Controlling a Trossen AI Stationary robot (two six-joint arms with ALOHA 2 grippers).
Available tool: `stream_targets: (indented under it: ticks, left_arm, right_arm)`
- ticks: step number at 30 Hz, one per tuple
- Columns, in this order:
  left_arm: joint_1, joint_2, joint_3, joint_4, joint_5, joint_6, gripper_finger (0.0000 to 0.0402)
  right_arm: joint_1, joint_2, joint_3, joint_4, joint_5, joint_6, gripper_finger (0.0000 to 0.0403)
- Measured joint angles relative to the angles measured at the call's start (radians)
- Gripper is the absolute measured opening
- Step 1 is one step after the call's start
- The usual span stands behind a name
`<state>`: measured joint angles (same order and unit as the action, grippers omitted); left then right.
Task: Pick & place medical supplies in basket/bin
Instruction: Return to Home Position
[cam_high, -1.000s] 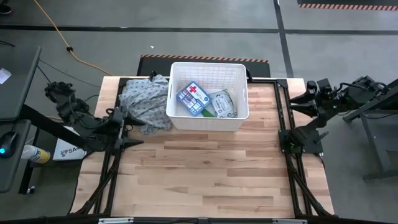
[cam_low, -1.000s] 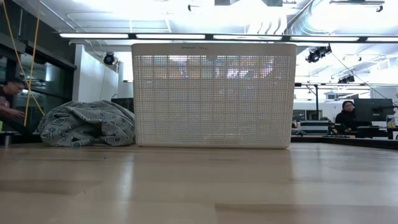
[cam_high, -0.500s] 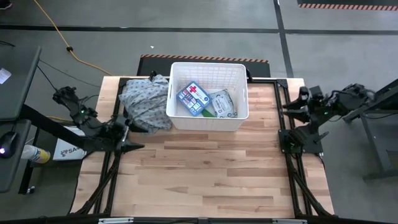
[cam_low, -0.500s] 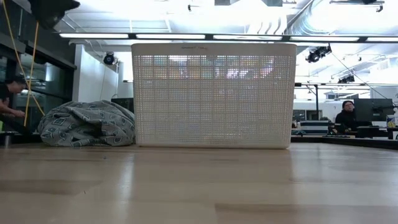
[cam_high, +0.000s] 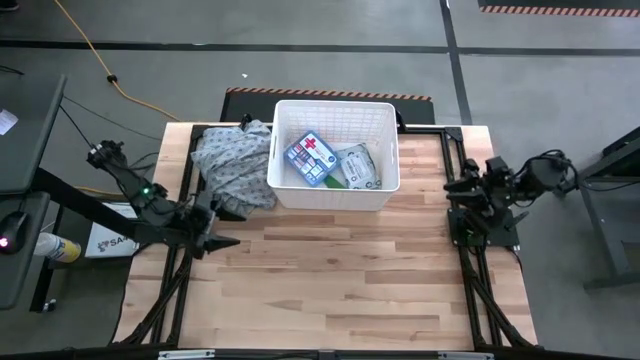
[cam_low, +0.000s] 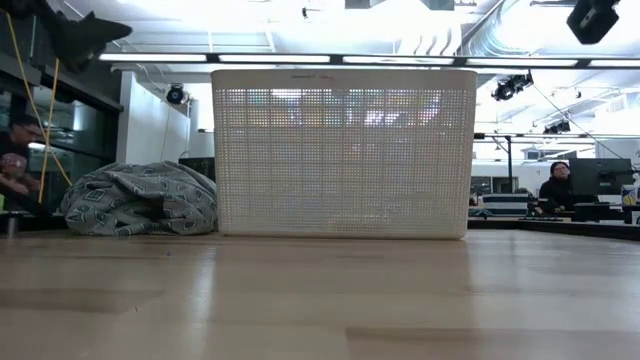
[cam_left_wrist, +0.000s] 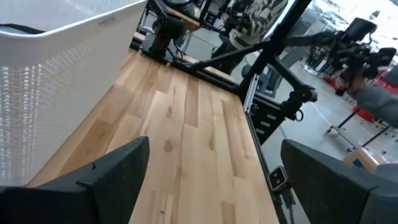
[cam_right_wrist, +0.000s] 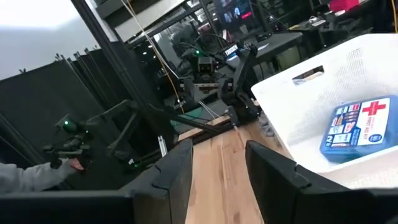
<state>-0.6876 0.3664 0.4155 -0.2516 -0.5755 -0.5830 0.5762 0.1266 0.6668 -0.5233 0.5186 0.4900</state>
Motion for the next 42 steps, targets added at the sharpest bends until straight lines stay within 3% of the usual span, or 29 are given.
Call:
stream_targets:
  ticks: [17,42]
  left_arm:
    - [0.000,0.000,-0.141,0.210,-0.030,0.024,0.0397]
    - [0.000,0.084,-0.169,0.312,-0.045,0.025,0.0397]
  right_arm:
    - [0.000,-0.064,-0.203,0.112,-0.022,0.023,0.0141]
    - [0.000,-0.064,-0.592,0.601,-0.094,0.037,0.0141]
